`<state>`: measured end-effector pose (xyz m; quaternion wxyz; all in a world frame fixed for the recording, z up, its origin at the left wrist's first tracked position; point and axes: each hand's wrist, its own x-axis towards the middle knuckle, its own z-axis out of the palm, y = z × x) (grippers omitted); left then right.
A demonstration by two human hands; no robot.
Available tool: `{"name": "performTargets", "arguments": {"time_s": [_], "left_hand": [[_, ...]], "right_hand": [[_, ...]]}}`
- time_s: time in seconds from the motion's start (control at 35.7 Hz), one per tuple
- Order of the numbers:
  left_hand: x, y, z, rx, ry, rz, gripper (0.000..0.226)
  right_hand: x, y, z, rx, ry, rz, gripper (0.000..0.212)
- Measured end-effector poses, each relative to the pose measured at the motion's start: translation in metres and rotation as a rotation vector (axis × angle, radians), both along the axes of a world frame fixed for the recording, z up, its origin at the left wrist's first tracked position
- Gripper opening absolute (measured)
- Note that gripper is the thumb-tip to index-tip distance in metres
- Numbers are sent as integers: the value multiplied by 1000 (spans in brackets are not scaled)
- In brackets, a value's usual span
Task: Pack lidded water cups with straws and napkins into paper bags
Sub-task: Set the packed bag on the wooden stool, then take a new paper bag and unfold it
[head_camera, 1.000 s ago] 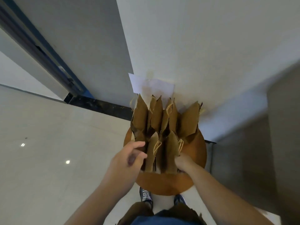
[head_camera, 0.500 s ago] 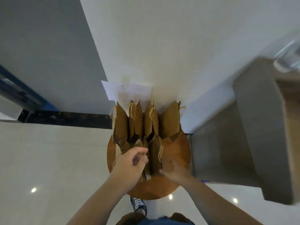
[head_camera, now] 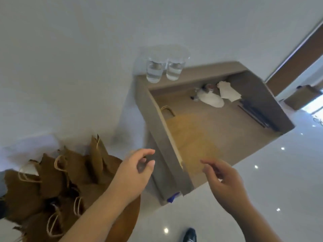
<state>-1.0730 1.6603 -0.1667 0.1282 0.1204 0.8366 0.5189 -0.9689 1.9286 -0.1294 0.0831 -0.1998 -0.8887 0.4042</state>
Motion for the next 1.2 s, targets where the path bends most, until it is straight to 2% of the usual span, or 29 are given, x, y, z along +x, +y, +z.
{"name": "performTargets", "arguments": {"time_s": [0.08, 0.17, 0.25, 0.36, 0.5, 0.59, 0.78, 0.87, 0.95, 1.12, 1.2], "left_hand": [[-2, 64, 7, -41, 145, 55, 52], [-9, 115, 8, -41, 65, 221, 77], [-20, 164, 8, -23, -7, 322, 78], [-21, 216, -5, -328, 105, 447, 79], [-16, 234, -13, -603, 157, 532, 74], [-17, 236, -12, -660, 172, 542, 75], [-20, 234, -20, -745, 154, 544, 73], [-23, 232, -22, -783, 145, 534, 67], [-23, 232, -25, -804, 158, 534, 60], [-24, 231, -33, -762, 149, 559, 54], [-24, 231, -31, -724, 159, 553, 50]], "right_hand": [[6, 65, -21, -65, -44, -120, 27], [4, 116, -47, -121, -93, -128, 31], [-12, 161, -67, -122, -178, -73, 31], [-35, 205, -89, -84, -316, 87, 21], [-81, 226, -93, -79, -379, 238, 44], [-122, 223, -93, -68, -412, 311, 54], [-196, 195, -98, -129, -399, 274, 64], [-206, 185, -104, -101, -412, 233, 48], [-214, 186, -107, -180, -413, 194, 30], [-227, 197, -110, -205, -445, 222, 31], [-231, 207, -110, -274, -482, 221, 19]]}}
